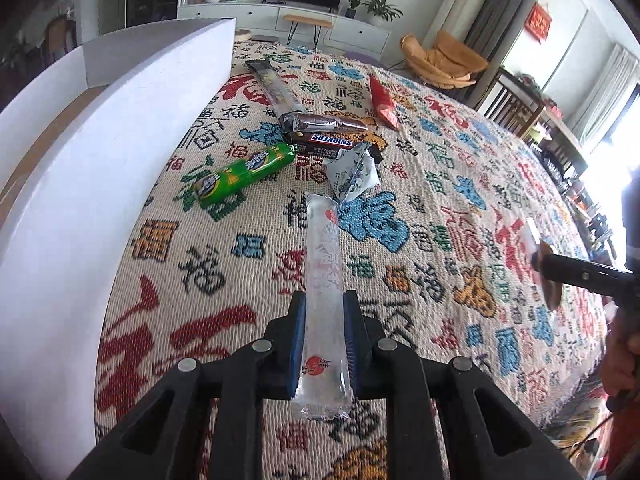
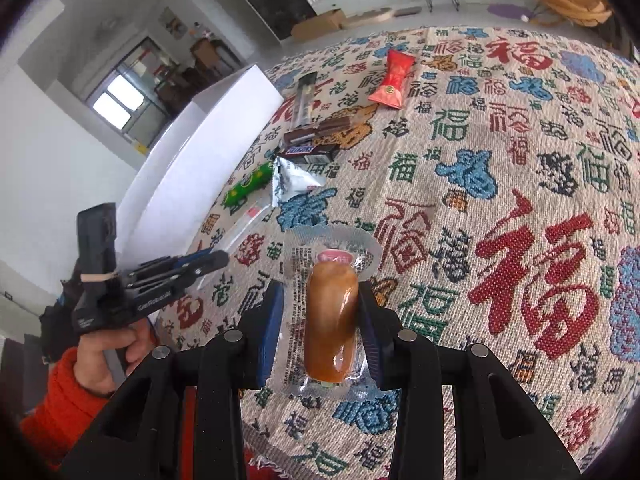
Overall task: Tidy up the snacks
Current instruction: 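Grasp the clear plastic tube snack with the left tool while the right tool holds the sausage, then carry both snacks into the white box and open both tools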
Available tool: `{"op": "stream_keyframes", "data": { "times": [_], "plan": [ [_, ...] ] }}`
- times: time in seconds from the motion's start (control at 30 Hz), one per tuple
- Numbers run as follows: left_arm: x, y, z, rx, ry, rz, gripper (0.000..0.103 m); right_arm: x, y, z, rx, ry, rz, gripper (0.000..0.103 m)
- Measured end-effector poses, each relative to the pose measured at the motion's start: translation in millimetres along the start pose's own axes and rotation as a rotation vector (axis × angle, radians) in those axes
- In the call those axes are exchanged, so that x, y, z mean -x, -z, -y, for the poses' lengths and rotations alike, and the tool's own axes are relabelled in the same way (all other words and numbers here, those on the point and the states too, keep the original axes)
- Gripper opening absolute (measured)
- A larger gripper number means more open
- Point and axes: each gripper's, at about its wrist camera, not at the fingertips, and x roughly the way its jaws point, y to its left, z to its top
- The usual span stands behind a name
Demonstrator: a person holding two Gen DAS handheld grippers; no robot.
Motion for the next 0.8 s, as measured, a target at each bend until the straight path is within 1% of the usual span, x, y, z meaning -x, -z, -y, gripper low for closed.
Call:
{"op": "stream_keyframes", "data": {
  "times": [0.1,0.23,0.3,0.4,0.5,0.57,0.63,0.7,0.8],
  "plan": [
    [26.2,11.8,-7.3,0.051,0.035,0.046,0.017,-8.2,-1.3,-1.9,-0.008,-0.017,-0.013,0.038],
    [55.3,20.0,-16.0,0.101,0.059,0.110,0.017,-14.1,-7.7,-19.8,0.020,-0.045,-0.012,0.038],
    [68.1,18.8,-20.7,0.130,0.080,0.141,0.017,-13.9,-12.1,-32.2,0.039,-0.061,-0.005,0.038],
    [97.1,13.0,-30.9,0.174,0.126,0.211,0.017,-12.3,-24.2,-53.9,0.059,-0.092,0.007,0.038],
    [133.7,1.7,-50.5,0.204,0.131,0.291,0.018,-11.1,-44.3,-85.7,0.106,-0.120,0.027,0.038],
    [156.7,-5.3,-70.3,0.223,0.102,0.337,0.018,-11.8,-60.8,-114.6,0.159,-0.135,0.043,0.038],
    [175.5,-11.2,-96.5,0.246,0.036,0.366,0.018,-16.4,-76.3,-148.0,0.209,-0.163,0.055,0.038],
    [186.5,-14.2,-125.4,0.282,-0.021,0.377,0.018,-25.6,-90.8,-185.1,0.259,-0.197,0.058,0.038],
    [192.9,-15.5,-164.5,0.317,-0.137,0.375,0.018,-50.1,-107.5,-241.5,0.335,-0.236,0.045,0.038]
  ]
}}
